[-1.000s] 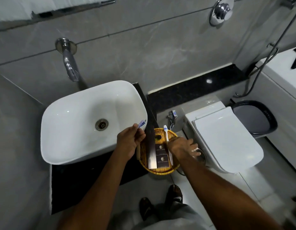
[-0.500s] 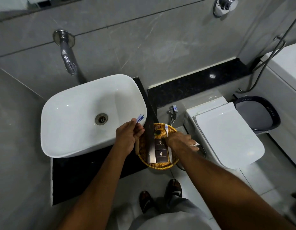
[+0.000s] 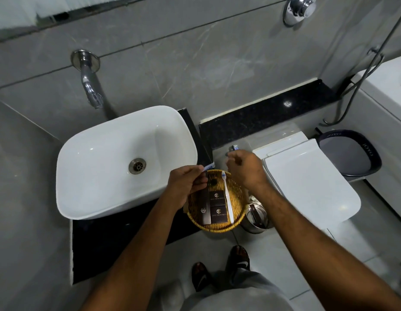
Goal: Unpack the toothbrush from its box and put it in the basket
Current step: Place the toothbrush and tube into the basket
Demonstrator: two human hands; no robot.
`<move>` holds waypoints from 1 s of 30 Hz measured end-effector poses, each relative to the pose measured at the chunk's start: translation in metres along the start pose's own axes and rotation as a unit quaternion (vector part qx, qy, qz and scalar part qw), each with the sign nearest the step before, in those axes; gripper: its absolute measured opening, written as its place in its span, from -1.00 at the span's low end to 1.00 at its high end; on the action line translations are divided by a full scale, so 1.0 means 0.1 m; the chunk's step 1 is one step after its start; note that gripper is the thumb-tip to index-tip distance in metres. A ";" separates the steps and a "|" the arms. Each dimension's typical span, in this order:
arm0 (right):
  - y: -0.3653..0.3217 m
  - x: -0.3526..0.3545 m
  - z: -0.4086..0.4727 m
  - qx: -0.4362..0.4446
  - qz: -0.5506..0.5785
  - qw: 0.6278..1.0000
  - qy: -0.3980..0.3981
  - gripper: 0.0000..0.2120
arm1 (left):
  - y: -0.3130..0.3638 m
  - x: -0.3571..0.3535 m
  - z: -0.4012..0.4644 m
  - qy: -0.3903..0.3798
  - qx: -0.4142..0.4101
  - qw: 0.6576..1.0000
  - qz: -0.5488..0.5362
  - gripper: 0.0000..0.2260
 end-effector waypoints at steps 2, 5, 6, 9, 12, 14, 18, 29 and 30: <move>0.13 0.03 0.00 -0.035 0.051 0.997 -0.051 -0.85 | -0.01 -0.17 0.04 -0.030 0.008 0.999 0.043 -0.75; 0.26 -0.07 -0.09 -0.034 0.051 0.987 -0.146 -0.85 | -0.07 -0.29 0.08 -0.058 0.042 0.993 0.099 -0.71; 0.29 -0.07 -0.14 -0.022 0.038 0.986 -0.163 -0.83 | -0.09 -0.33 0.10 -0.067 0.052 0.987 0.139 -0.70; 0.34 -0.10 -0.28 0.038 -0.033 0.980 -0.193 -0.81 | -0.15 -0.52 0.15 -0.102 0.075 0.953 0.277 -0.71; 0.44 -0.12 -0.39 0.037 -0.039 0.982 -0.182 -0.89 | -0.22 -0.66 0.20 -0.115 0.100 0.928 0.341 -0.76; 0.52 -0.11 -0.41 0.015 -0.021 0.988 -0.154 -0.94 | -0.24 -0.68 0.26 -0.104 0.097 0.927 0.347 -0.78; 0.58 -0.07 -0.47 0.006 0.017 0.995 -0.102 -0.96 | -0.29 -0.70 0.30 -0.106 0.076 0.948 0.290 -0.88; 0.86 -0.12 -0.68 -0.103 0.081 0.988 -0.079 -0.88 | -0.32 -0.77 0.41 -0.112 0.070 0.932 0.337 -0.88; 0.90 -0.14 -0.71 -0.124 0.089 0.984 -0.086 -0.90 | -0.33 -0.78 0.41 -0.114 0.072 0.930 0.342 -0.86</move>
Point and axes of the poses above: each hand's wrist, its own z-axis towards the middle knuckle, its own x-axis out of the back of the hand, y = z × x, the point moved 9 cm from there along z, towards the middle knuckle, and after that the axes turned 9 degrees about x, right-handed, at the moved point
